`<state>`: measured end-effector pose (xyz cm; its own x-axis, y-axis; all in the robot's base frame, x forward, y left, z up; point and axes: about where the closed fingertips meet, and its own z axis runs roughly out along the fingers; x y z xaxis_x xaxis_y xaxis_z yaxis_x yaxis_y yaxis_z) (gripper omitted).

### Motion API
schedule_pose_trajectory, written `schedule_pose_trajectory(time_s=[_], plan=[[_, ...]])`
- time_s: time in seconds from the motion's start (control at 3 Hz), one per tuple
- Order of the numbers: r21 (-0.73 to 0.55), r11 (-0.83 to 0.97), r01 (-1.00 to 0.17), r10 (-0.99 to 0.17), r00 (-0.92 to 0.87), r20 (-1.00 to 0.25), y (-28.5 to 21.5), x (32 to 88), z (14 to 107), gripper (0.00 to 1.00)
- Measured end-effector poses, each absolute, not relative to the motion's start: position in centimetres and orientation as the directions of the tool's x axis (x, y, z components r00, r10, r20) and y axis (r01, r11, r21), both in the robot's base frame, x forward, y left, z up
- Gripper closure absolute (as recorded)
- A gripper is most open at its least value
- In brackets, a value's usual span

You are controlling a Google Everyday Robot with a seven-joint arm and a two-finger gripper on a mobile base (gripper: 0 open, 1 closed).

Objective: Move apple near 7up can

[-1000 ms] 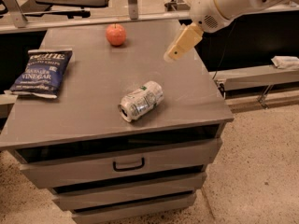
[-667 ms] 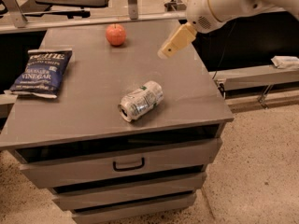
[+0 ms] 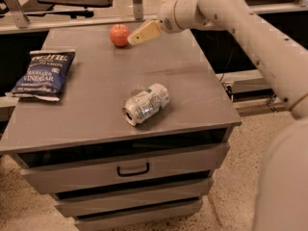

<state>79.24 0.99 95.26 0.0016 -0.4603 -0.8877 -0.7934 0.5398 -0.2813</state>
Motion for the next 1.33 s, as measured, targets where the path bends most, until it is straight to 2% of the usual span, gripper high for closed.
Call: schedule_pose_trajectory(time_s=[0.33, 0.67, 1.33], plan=[[-0.236, 0.531, -0.814, -0.419, -0.01, -0.908, 4.6, 83.7, 93.3, 0.0], [-0.215, 0.498, -0.84, -0.429, -0.024, -0.903, 7.1, 85.9, 91.3, 0.0], [-0.2, 0.477, -0.856, -0.47, -0.056, -0.881, 9.1, 88.2, 87.7, 0.0]])
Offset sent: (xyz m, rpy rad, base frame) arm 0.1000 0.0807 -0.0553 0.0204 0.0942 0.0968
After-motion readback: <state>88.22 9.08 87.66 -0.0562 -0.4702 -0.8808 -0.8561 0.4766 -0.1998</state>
